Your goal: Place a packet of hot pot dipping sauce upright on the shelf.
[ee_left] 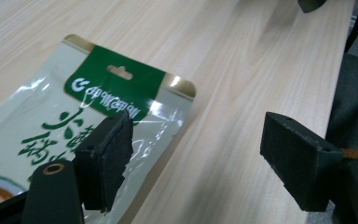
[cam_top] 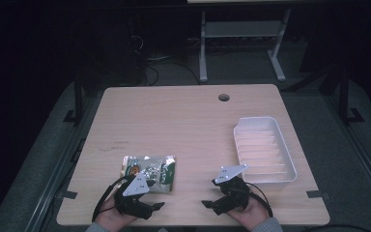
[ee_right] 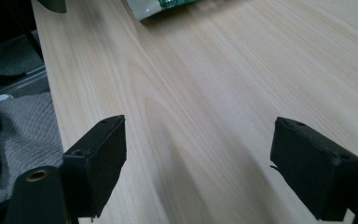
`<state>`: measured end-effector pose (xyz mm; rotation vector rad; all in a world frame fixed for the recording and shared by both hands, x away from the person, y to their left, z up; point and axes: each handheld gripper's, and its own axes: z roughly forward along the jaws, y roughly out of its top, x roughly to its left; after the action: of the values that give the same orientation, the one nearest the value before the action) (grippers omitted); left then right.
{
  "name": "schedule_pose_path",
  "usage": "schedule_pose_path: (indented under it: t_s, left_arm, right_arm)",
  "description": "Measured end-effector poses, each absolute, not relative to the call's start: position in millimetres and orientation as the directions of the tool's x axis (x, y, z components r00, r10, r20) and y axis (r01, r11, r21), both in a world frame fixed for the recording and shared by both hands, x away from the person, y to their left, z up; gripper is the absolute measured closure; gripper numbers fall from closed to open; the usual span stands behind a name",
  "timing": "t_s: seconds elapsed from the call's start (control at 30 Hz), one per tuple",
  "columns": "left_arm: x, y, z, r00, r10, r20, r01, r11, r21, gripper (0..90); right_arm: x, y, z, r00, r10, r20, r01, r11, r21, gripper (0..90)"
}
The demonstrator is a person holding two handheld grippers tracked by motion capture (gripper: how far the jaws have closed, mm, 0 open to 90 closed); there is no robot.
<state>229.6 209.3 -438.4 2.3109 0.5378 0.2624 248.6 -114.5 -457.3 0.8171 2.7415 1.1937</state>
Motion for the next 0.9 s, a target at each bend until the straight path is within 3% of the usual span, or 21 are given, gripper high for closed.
schedule_pose_path:
  t_s: [0.3, 0.7, 0.9]
  left_arm:
    - [239.1, 225.9, -434.9, 0.867, 0.498, 0.015, 0.335, -0.605, 0.723, 32.3]
    - [255.8, 250.4, -435.9, 0.813, 0.582, -0.002, 0.399, -0.554, 0.73, 45.2]
    - [263.4, 258.1, -437.9, 0.786, 0.618, -0.006, 0.431, -0.541, 0.722, 55.1]
  right_arm:
    - [258.2, -98.0, -451.9, -0.867, 0.462, 0.188, 0.454, 0.574, 0.681, 20.5]
    - [271.4, -67.4, -442.0, -0.876, 0.438, 0.203, 0.452, 0.595, 0.664, 31.6]
    - [292.5, -44.4, -442.7, -0.852, 0.45, 0.267, 0.502, 0.561, 0.658, 39.1]
